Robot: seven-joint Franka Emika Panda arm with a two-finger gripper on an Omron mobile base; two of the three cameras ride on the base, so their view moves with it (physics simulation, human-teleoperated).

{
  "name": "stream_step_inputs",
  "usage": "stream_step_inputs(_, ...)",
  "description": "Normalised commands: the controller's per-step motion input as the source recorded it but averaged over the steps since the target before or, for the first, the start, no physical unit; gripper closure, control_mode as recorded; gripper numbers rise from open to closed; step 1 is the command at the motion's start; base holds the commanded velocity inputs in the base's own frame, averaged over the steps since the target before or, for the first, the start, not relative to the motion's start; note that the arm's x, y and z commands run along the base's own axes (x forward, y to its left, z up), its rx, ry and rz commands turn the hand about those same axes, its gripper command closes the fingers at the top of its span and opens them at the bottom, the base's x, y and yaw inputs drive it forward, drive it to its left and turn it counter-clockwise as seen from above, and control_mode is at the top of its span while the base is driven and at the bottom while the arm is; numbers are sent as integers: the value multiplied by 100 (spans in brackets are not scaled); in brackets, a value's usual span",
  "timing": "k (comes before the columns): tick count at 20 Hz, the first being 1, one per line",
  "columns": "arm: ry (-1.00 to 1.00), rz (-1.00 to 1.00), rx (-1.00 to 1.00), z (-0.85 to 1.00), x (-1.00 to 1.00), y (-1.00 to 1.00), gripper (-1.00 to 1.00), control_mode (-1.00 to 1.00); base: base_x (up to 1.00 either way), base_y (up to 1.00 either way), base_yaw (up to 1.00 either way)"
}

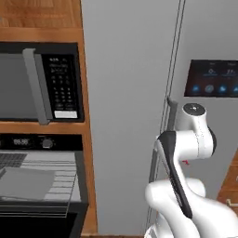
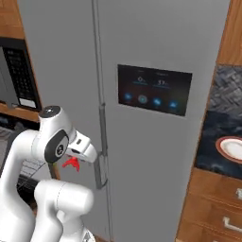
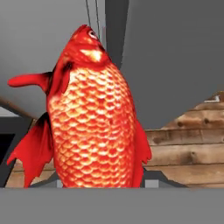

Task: Place the fish on the rack of the oven.

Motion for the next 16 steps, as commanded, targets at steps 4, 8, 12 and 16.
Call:
stream_step_inputs(4, 0, 0, 0, 0, 0, 0, 100, 100, 20, 43, 64)
stream_step_inputs(8, 0, 0, 0, 0, 0, 0, 100, 100, 33, 49, 49)
stream_step_inputs(12, 0, 0, 0, 0, 0, 0, 100, 100, 51, 44, 10)
stream_step_inputs(16, 0, 0, 0, 0, 0, 0, 100, 100, 53, 34, 0)
